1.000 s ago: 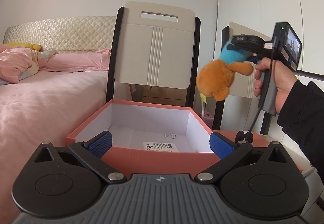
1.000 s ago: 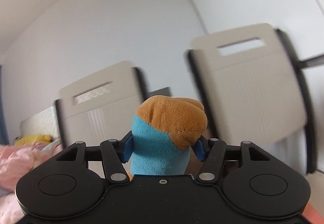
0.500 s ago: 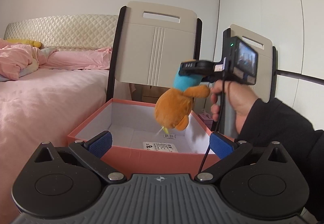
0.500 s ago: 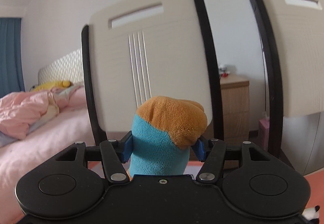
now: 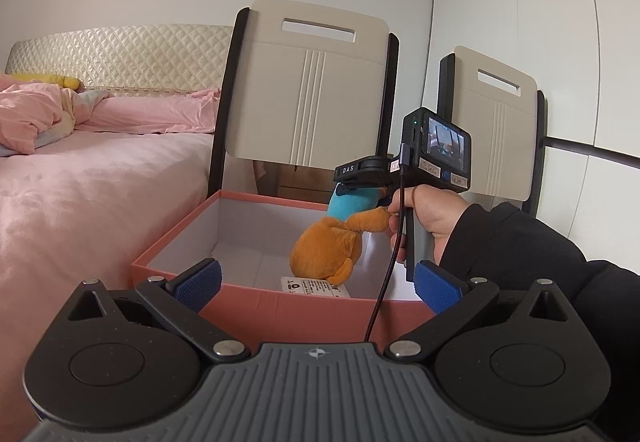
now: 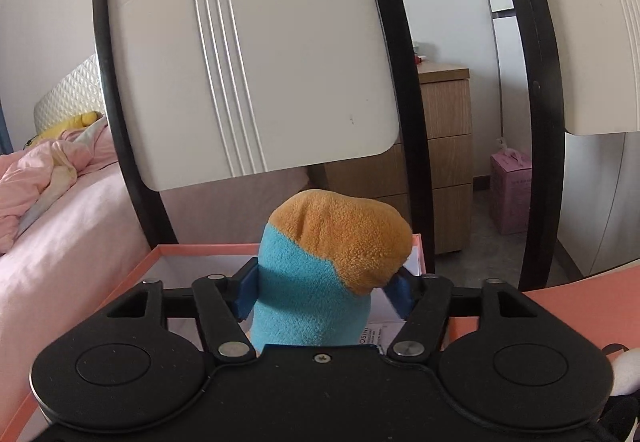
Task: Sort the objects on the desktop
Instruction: 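Carry the plush toy with the right gripper and lower it into the box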
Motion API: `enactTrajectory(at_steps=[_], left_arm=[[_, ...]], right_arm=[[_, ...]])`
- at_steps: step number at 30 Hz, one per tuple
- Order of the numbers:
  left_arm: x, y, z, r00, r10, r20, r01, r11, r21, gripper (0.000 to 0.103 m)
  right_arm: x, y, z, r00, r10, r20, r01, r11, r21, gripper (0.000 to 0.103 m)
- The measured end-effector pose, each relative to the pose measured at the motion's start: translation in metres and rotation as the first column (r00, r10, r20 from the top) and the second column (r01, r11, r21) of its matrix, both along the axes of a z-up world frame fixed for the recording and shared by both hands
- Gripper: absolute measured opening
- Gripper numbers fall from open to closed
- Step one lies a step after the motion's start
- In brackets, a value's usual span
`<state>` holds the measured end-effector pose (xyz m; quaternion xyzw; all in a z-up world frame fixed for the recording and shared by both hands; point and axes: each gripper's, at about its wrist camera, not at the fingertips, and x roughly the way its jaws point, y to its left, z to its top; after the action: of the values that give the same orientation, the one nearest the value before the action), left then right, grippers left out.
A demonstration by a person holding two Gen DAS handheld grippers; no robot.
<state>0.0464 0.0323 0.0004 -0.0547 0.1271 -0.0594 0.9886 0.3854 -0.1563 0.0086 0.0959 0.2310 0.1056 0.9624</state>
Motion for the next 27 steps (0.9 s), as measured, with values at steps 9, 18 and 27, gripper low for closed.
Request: enactTrajectory(at_steps=[9,18,27], left_arm=[[-0.001,-0.004,0.0,1.0,-0.007,0.002,0.007,1.0,0.021,0.103],[0.0,-0.004,-0.001,1.0,-0.015,0.012,0.015,0.999,0.031,0.103],[-0.004,-0.009,0.0,0.999,-0.025,0.03,0.024,0.999,0.039,0.103]], right_arm=[[-0.009,-0.002,0.004,0.998,0.016,0.064,-0.016,1.0,-0.005,0.077],[-0.036,-0.025,0.019,0.994,-0.009,0.109,0.008,1.0,0.015,0.077],[-0.085,-0.057,0.025,0.99,-0.053,0.133,0.052,0.999,0.006,0.077]])
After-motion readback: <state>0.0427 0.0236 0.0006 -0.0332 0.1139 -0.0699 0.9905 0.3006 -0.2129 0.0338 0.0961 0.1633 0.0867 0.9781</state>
